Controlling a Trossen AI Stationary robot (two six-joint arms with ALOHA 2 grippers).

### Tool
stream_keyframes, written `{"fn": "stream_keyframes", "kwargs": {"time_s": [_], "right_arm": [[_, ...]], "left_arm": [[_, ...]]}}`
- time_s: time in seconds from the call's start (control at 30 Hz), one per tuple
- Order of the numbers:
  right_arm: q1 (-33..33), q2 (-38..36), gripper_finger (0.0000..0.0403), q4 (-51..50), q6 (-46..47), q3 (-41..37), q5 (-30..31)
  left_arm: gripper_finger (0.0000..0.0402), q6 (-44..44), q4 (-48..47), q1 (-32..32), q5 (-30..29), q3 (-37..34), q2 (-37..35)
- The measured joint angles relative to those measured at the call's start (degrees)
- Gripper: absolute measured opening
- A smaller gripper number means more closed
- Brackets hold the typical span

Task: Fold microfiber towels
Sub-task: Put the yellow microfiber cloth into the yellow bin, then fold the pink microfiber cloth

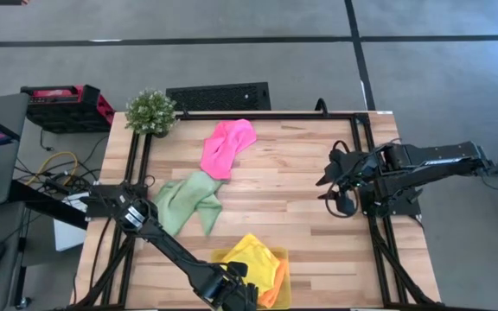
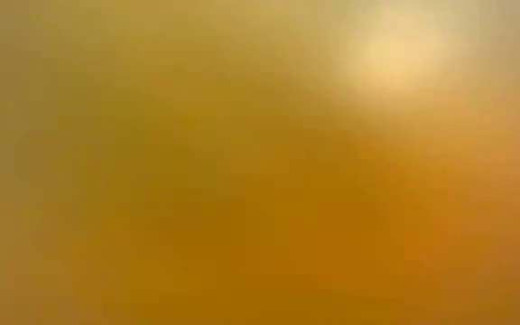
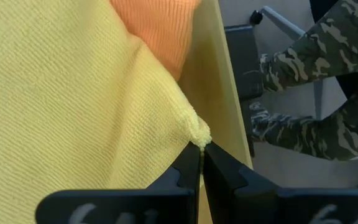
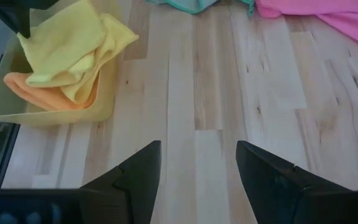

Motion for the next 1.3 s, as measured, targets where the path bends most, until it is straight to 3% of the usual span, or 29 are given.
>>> {"fn": "stream_keyframes", "kwargs": {"time_s": [0.23,0.63,0.9,1.03,1.23,1.3], "right_arm": [[0.0,0.0,0.0232,-0.02,-1.4,0.0,-8.46],[0.03,0.0,0.0232,0.0,-1.64,0.0,-16.4],[0.07,0.01,0.0232,0.0,-2.96,0.0,-16.66],[0.07,0.0,0.0232,0.0,-3.02,0.0,-16.46],[0.07,0.0,0.0232,0.08,-2.84,0.02,-13.32],[0.07,0.0,0.0232,0.4,-2.22,0.02,-10.06]], "left_arm": [[0.001,-0.56,-0.49,0.0,0.11,0.0,0.0],[0.0124,-1.74,-1.4,0.23,-0.3,-0.02,0.0],[0.0152,-1.05,-5.91,1.66,3.62,3.19,0.0],[0.0153,-0.41,-16.23,1.79,-1.49,9.47,0.04],[0.0154,-2.41,-36.33,2.53,-18.65,20.88,-0.09],[0.0154,-2.76,-39.55,3.54,-22.36,19.93,-1.61]]}}
